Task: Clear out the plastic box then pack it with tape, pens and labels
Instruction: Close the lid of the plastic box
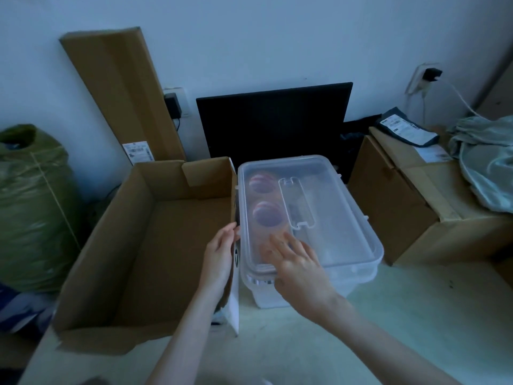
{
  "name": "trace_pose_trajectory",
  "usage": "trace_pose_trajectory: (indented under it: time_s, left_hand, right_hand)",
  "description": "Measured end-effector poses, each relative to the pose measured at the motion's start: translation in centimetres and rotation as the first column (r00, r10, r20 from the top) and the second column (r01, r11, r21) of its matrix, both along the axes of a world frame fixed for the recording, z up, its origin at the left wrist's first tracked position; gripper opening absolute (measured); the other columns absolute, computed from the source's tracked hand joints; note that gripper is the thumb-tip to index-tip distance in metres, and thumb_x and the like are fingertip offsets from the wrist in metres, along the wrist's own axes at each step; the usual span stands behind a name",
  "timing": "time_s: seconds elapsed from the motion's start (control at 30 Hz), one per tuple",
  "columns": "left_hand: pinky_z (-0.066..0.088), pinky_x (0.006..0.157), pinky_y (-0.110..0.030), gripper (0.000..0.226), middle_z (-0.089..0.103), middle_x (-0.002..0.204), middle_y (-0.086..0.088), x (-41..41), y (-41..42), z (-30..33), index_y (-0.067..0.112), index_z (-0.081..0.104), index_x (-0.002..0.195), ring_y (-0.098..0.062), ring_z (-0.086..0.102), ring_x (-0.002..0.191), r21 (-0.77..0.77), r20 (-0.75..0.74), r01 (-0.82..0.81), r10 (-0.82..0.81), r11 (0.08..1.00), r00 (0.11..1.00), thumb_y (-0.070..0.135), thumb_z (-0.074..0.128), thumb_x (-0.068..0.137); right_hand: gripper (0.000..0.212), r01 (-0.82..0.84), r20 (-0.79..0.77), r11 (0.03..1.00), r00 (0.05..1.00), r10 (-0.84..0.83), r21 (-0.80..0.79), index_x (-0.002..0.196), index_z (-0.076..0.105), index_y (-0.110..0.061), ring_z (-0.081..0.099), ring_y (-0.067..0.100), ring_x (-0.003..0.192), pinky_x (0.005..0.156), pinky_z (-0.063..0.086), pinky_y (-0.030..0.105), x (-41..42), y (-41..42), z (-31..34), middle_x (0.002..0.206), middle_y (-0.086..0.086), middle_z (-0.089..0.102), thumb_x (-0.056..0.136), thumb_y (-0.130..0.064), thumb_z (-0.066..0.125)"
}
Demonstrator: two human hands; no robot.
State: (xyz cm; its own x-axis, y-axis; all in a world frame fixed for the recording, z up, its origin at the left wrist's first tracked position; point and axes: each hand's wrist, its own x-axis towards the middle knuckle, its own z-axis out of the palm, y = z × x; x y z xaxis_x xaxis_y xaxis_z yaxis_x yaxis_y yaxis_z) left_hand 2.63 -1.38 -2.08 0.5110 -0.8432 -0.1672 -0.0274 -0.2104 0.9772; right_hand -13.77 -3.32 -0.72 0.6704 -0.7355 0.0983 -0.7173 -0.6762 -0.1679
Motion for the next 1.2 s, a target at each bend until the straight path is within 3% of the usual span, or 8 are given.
trace_pose_trajectory:
  time_s: [0.1, 0.17, 0.27, 0.37, 0.43, 0.53, 0.97, 1.2]
  left_hand:
    - [0.041, 0.091, -0.026, 0.033, 0.063, 0.114, 0.007, 0.2, 0.0, -0.1, 0.021, 0.057, 0.128, -0.007, 0.057, 0.108, 0.010, 0.025, 0.014, -0.014, 1.000, 1.000, 0.030, 0.040, 0.101]
    - [0.042, 0.096, -0.029, 0.034, 0.062, 0.121, 0.005, 0.2, 0.0, -0.3, 0.023, 0.055, 0.130, -0.011, 0.055, 0.115, 0.013, 0.042, 0.026, -0.027, 1.000, 0.999, 0.030, 0.041, 0.101]
    - [0.041, 0.105, -0.035, 0.036, 0.055, 0.133, 0.005, 0.0, -0.2, -0.8, 0.026, 0.050, 0.135, -0.012, 0.050, 0.121, 0.024, 0.085, 0.065, -0.067, 0.998, 0.994, 0.031, 0.043, 0.100]
    - [0.040, 0.107, -0.040, 0.039, 0.050, 0.137, 0.008, -0.3, -0.4, -1.7, 0.034, 0.044, 0.138, -0.011, 0.048, 0.124, 0.065, 0.151, 0.105, -0.114, 0.992, 0.982, 0.032, 0.044, 0.099]
    - [0.039, 0.107, -0.043, 0.041, 0.048, 0.136, 0.005, -0.5, -0.6, -2.2, 0.038, 0.039, 0.140, -0.013, 0.047, 0.123, 0.105, 0.223, 0.104, -0.125, 0.989, 0.967, 0.036, 0.044, 0.099]
    - [0.035, 0.108, -0.049, 0.044, 0.046, 0.135, 0.001, -1.0, -0.8, -2.7, 0.040, 0.035, 0.141, -0.019, 0.046, 0.124, 0.133, 0.304, 0.083, -0.121, 0.988, 0.945, 0.039, 0.042, 0.098]
    - [0.036, 0.109, -0.046, 0.045, 0.044, 0.142, -0.005, -1.8, 0.0, -2.6, 0.026, 0.037, 0.144, -0.022, 0.043, 0.129, 0.120, 0.424, 0.010, -0.061, 0.993, 0.904, 0.028, 0.044, 0.099]
    - [0.024, 0.109, -0.041, 0.047, 0.036, 0.149, 0.000, -1.9, 0.1, -1.9, 0.019, 0.032, 0.147, -0.020, 0.028, 0.136, 0.228, 0.717, 0.017, -0.180, 0.973, 0.674, 0.029, 0.035, 0.101]
  right_hand:
    - [0.060, -0.047, 0.077, 0.969, 0.997, 0.029, 0.241, 0.143, 0.038, -0.027, 0.018, 0.019, 0.144, 0.115, 0.015, 0.034, -1.1, -1.3, 0.8, 0.153, -0.005, 0.030, 0.088, -0.027, 0.061]
    - [0.062, -0.010, 0.143, 0.943, 0.989, -0.040, 0.333, 0.145, 0.037, -0.027, 0.020, 0.015, 0.144, 0.115, 0.016, 0.031, -1.7, -2.4, 0.5, 0.153, -0.008, 0.031, 0.088, -0.037, 0.062]
    - [0.057, 0.123, 0.261, 0.959, 0.946, -0.192, 0.257, 0.141, 0.045, -0.025, 0.030, 0.022, 0.141, 0.113, 0.025, 0.037, -3.0, -3.9, 0.0, 0.149, -0.001, 0.040, 0.088, -0.037, 0.064]
    - [0.060, 0.410, 0.123, 0.899, 0.895, -0.430, 0.155, 0.148, 0.030, -0.028, 0.017, 0.028, 0.145, 0.115, 0.015, 0.045, -5.1, -5.5, 0.2, 0.157, 0.003, 0.024, 0.094, -0.048, 0.048]
    - [0.067, 0.551, -0.004, 0.809, 0.827, -0.563, 0.205, 0.151, 0.018, -0.028, 0.009, 0.034, 0.146, 0.115, 0.012, 0.052, -6.0, -6.4, 0.1, 0.160, 0.006, 0.011, 0.094, -0.057, 0.040]
    - [0.075, 0.631, -0.024, 0.702, 0.749, -0.662, 0.330, 0.151, 0.014, -0.025, 0.017, 0.038, 0.142, 0.110, 0.021, 0.057, -6.1, -7.0, 0.3, 0.160, 0.009, 0.006, 0.091, -0.060, 0.041]
    - [0.064, 0.597, 0.025, 0.766, 0.785, -0.620, 0.237, 0.147, 0.030, -0.024, 0.032, 0.044, 0.129, 0.106, 0.029, 0.049, -6.7, -5.0, -0.5, 0.159, 0.011, 0.012, 0.093, -0.053, 0.047]
    - [0.061, 0.558, -0.029, 0.825, 0.829, -0.558, 0.089, 0.149, 0.026, -0.022, 0.016, 0.039, 0.143, 0.113, 0.023, 0.048, -6.8, -4.4, -2.0, 0.160, 0.011, 0.011, 0.097, -0.053, 0.029]
